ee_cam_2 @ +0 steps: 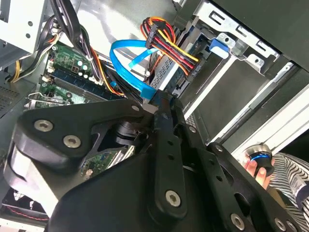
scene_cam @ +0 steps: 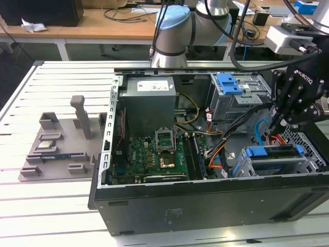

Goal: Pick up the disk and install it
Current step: 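Insert the second disk wire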

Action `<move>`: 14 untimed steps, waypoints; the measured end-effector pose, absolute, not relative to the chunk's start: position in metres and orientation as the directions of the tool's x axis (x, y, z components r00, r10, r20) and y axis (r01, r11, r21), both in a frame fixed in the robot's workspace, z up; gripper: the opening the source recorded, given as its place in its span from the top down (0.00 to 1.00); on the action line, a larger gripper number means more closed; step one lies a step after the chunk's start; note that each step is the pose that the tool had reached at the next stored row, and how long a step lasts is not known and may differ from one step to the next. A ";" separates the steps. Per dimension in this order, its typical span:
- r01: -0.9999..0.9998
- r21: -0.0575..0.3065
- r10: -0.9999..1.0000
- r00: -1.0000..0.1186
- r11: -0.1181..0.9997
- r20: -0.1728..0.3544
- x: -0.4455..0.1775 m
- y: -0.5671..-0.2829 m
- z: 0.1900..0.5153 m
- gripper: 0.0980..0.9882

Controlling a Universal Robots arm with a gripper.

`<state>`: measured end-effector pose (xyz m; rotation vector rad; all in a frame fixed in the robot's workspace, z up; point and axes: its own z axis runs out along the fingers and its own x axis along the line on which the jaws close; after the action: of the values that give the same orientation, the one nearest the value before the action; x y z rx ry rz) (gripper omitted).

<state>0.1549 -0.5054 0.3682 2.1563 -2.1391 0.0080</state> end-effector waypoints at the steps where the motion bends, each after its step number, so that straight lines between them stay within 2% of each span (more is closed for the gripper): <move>1: -0.998 0.070 -0.997 0.011 -0.005 0.077 0.155 -0.505 0.368 0.93; 14: -0.998 0.070 -0.997 0.011 -0.005 0.077 0.155 -0.514 0.366 0.93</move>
<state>0.1550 -0.5135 0.3656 2.1563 -2.1390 0.0078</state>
